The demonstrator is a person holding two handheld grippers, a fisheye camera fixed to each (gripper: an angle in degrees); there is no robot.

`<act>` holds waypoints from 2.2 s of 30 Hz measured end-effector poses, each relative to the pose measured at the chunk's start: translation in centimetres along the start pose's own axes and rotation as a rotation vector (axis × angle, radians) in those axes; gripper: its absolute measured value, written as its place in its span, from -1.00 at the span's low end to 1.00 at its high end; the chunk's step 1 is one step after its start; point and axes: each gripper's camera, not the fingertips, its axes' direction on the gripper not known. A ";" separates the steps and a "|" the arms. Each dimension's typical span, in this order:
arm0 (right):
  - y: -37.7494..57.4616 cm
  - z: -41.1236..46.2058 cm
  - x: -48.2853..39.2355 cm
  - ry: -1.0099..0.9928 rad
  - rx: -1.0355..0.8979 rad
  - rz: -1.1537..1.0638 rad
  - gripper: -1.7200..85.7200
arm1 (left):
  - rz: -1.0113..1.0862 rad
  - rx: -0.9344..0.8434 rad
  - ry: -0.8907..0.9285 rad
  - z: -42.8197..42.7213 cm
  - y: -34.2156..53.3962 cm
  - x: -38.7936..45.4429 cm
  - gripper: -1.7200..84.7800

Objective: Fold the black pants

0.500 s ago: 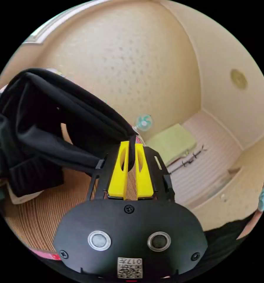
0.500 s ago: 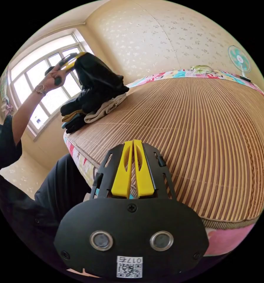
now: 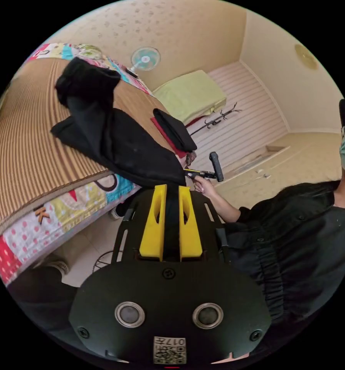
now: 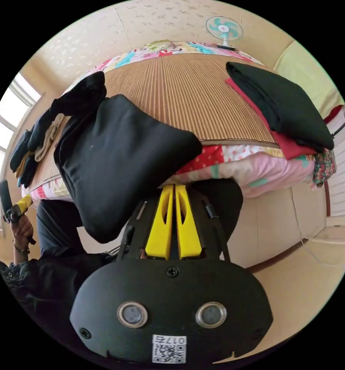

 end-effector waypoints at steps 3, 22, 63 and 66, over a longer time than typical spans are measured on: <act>-0.8 -5.1 -1.6 -0.117 0.248 -0.004 -0.92 | -0.073 0.091 -0.019 -2.5 0.5 -1.1 -0.81; -12.5 -5.2 -16.8 -1.060 0.253 -0.229 -0.88 | -0.351 0.458 -0.134 0.4 -11.1 -1.8 -0.48; -35.2 -27.4 -15.8 -0.185 0.321 -0.573 -0.85 | 0.167 0.299 -0.671 -1.3 -36.9 9.6 -0.71; -26.9 -12.0 -16.4 -0.264 0.026 -0.740 -0.83 | 0.100 0.024 -0.513 5.8 -27.3 0.2 -0.67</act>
